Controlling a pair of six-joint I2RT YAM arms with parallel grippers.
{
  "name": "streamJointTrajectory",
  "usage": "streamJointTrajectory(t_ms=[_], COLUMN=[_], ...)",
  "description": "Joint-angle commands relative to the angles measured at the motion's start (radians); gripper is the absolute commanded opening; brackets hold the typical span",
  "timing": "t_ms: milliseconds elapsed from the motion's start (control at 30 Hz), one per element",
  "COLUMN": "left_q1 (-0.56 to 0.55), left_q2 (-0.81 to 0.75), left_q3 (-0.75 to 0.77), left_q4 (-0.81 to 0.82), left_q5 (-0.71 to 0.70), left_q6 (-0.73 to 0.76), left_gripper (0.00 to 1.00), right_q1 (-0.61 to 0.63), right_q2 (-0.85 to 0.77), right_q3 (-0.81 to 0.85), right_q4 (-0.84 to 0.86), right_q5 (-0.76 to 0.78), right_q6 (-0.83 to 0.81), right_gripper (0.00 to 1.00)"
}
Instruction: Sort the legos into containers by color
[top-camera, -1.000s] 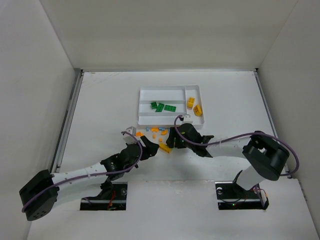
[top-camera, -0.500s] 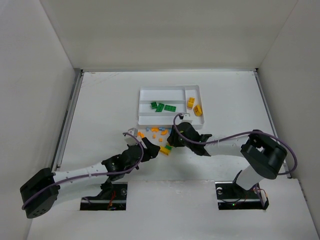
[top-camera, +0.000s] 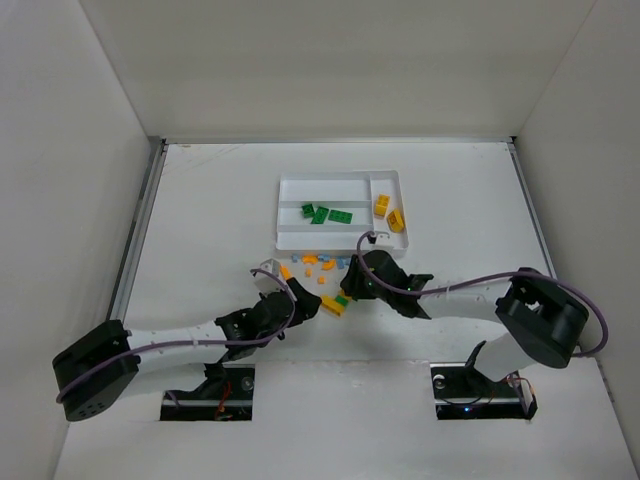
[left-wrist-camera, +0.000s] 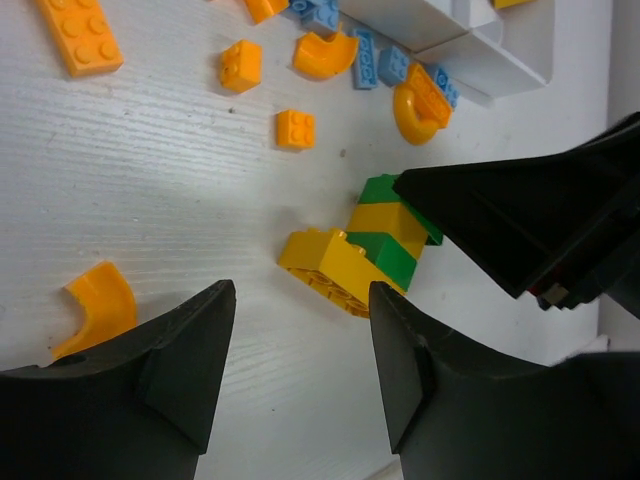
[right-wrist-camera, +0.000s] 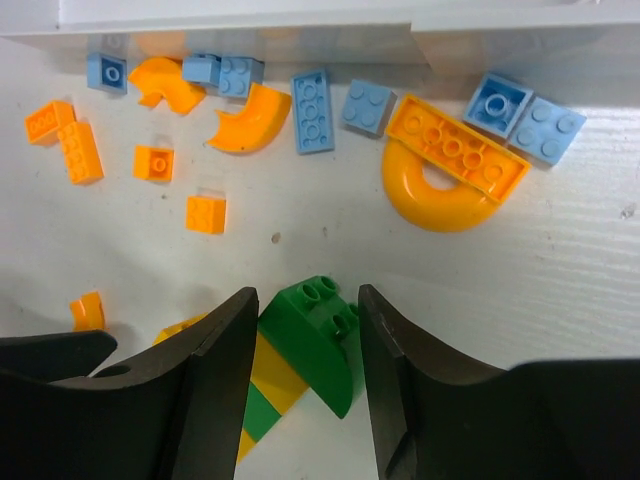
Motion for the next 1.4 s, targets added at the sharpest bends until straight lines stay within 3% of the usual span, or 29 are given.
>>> streamJointTrajectory(t_ms=[0,300,700,833,967,1167,1367], left_q1=[-0.024,-0.119,-0.133,-0.142,-0.142,-0.145,-0.165], left_q2=[0.057,0.197,0.303,0.305,0.256,0.119,0.136], left_q3=[0.050,0.130,0.194,0.211,0.228,0.266,0.351], left_q4=[0.032,0.019,-0.056,-0.079,-0.225,-0.514,-0.619], left_q5=[-0.046,-0.117,-0.168,-0.163,-0.154,-0.252,-0.157], left_q6=[-0.040,-0.125,-0.170,-0.162,-0.164,-0.187,-0.305], left_gripper=[0.52,0.53,0.44,0.44,0.46,0.52,0.56], right_q1=[0.029,0.095,0.138,0.118,0.119,0.122,0.121], right_q2=[-0.032,-0.083,-0.383,-0.399,-0.362,-0.351,-0.379], right_q3=[-0.027,-0.079,-0.194,-0.216,-0.220,-0.231,-0.253], right_q4=[0.015,0.026,-0.038,-0.053,-0.052,-0.020,0.003], right_q5=[0.021,0.075,0.178,0.180,0.186,0.226,0.224], right_q6=[0.035,0.127,0.194,0.182,0.180,0.167,0.142], right_gripper=[0.50,0.45,0.56,0.58,0.59,0.59,0.59])
